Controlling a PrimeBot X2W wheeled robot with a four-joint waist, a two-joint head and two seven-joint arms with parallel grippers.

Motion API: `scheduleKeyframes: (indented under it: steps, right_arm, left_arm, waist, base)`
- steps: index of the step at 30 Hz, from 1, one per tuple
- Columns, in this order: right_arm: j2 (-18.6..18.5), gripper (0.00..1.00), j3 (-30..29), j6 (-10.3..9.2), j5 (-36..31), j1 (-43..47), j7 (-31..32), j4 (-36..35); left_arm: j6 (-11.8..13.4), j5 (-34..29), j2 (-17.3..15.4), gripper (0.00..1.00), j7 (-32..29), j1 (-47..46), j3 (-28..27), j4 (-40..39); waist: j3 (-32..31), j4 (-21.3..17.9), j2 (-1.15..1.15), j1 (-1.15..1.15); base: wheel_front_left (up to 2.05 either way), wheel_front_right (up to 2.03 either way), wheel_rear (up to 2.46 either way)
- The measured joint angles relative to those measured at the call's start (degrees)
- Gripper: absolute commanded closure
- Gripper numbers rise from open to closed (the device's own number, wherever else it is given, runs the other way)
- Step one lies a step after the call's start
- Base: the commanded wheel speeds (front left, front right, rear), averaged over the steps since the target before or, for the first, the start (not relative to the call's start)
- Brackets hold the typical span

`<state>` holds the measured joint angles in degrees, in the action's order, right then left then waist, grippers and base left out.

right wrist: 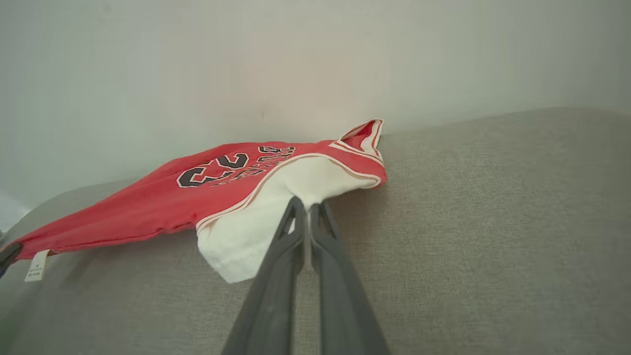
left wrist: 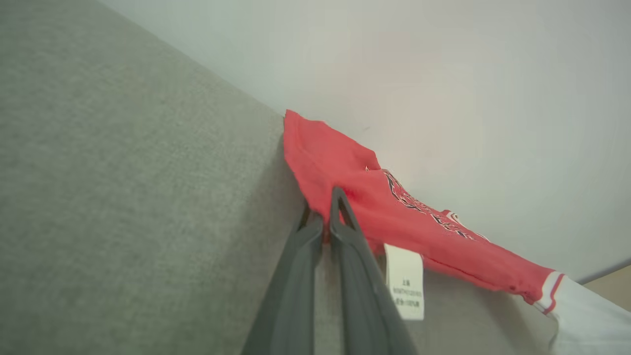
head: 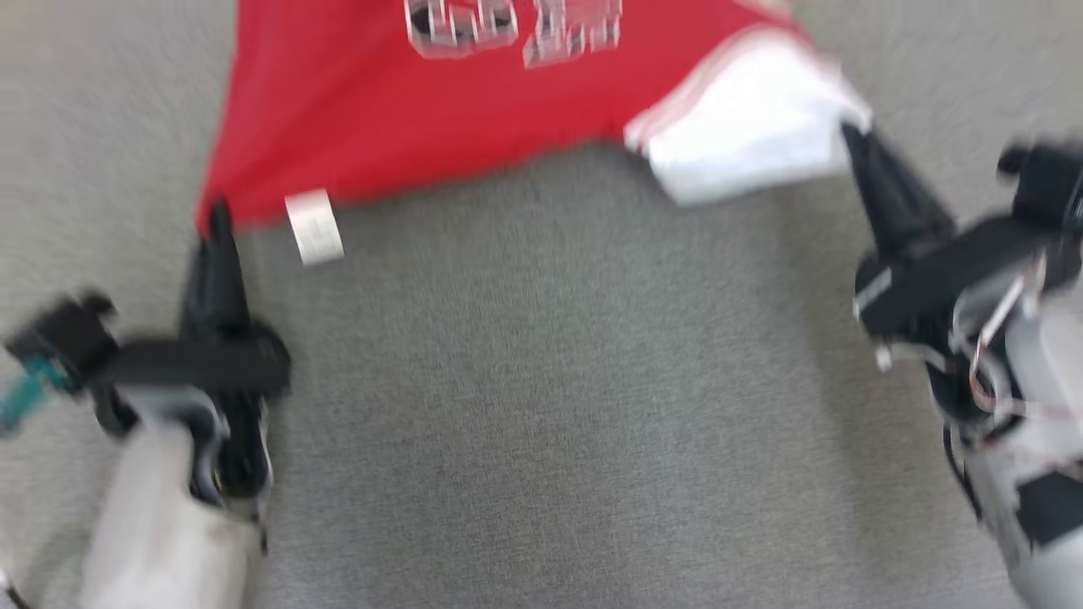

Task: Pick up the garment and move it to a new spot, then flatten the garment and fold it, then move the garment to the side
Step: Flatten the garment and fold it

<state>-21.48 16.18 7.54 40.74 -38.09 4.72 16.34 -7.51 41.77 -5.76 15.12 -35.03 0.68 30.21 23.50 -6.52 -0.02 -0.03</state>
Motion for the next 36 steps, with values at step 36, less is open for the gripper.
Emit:
scheduleKeyframes:
  steps: [36]
  right_arm:
    - [9.4,1.00,-18.5,0.01,-15.6,46.6,48.3,-25.6]
  left_arm:
    - [5.0,-4.5,-1.3,1.00,-4.5,34.9,10.7,-4.7]
  waist:
    - [-21.6,4.3,0.02,0.03]
  base:
    - [0.00,0.00,0.00]
